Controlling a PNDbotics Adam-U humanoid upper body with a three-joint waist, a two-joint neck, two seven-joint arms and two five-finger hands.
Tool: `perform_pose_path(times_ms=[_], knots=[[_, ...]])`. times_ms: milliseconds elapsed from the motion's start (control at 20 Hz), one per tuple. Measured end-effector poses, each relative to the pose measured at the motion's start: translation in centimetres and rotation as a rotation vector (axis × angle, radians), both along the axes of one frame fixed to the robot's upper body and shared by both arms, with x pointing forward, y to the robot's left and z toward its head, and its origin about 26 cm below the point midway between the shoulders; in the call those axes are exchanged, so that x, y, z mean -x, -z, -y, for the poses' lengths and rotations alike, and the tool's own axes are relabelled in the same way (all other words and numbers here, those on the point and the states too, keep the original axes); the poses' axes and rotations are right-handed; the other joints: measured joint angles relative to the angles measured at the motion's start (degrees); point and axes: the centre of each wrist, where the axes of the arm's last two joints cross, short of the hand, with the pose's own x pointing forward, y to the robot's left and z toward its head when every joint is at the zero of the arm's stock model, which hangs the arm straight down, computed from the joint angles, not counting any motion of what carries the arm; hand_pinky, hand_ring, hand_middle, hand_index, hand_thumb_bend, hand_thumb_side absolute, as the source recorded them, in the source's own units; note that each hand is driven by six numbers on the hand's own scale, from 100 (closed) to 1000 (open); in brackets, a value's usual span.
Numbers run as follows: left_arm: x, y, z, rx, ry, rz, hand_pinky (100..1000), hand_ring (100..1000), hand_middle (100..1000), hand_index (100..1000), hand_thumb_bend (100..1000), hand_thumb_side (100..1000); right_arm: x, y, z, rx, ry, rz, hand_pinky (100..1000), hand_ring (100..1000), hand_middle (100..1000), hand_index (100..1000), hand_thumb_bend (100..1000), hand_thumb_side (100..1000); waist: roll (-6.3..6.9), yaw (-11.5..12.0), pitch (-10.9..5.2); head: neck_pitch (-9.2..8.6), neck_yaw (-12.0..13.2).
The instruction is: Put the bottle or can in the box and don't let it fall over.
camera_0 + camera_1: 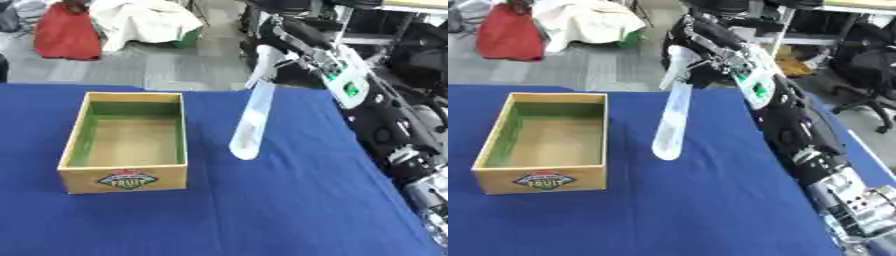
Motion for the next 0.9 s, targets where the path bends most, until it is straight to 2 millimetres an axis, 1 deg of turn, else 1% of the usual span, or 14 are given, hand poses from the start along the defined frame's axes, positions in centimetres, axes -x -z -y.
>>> perform_pose_path(times_ms=[200, 350, 550, 750, 900], knots=[[-0.2, -0.2, 0.1, 0.001, 0.003, 0.007, 678, 564, 520, 869, 305, 755, 0.3, -1.4, -1.1, -0.004, -0.045, 0.04, 100, 220, 221, 193, 100, 100, -0.03, 0.7, -0.04, 0.0, -0.2], [-0.3, -0.4, 0.2, 0.003, 0.01, 0.015, 678, 564, 520, 869, 306, 755, 0.5, -2.4, -1.8, -0.009, -0.075, 0.066, 100, 217, 217, 192, 100, 100, -0.06, 1.7, -0.08, -0.04, -0.6], [-0.8, -1.0, 0.8, 0.003, 0.044, 0.029, 678, 565, 520, 869, 308, 756, 0.7, -3.7, -2.9, -0.024, -0.114, 0.096, 100, 208, 208, 189, 100, 100, -0.15, 3.7, -0.08, -0.47, -1.5], [-1.3, -1.5, 1.5, 0.001, 0.09, 0.039, 678, 565, 520, 870, 308, 756, 0.9, -4.9, -4.2, -0.044, -0.157, 0.123, 100, 206, 207, 189, 100, 100, -0.22, 5.8, -0.04, -0.51, -2.6], [-1.4, -1.6, 1.7, 0.0, 0.108, 0.041, 678, 565, 520, 870, 308, 756, 1.0, -5.2, -4.6, -0.05, -0.17, 0.126, 100, 206, 207, 189, 100, 100, -0.23, 6.0, 0.0, -0.51, -3.1]])
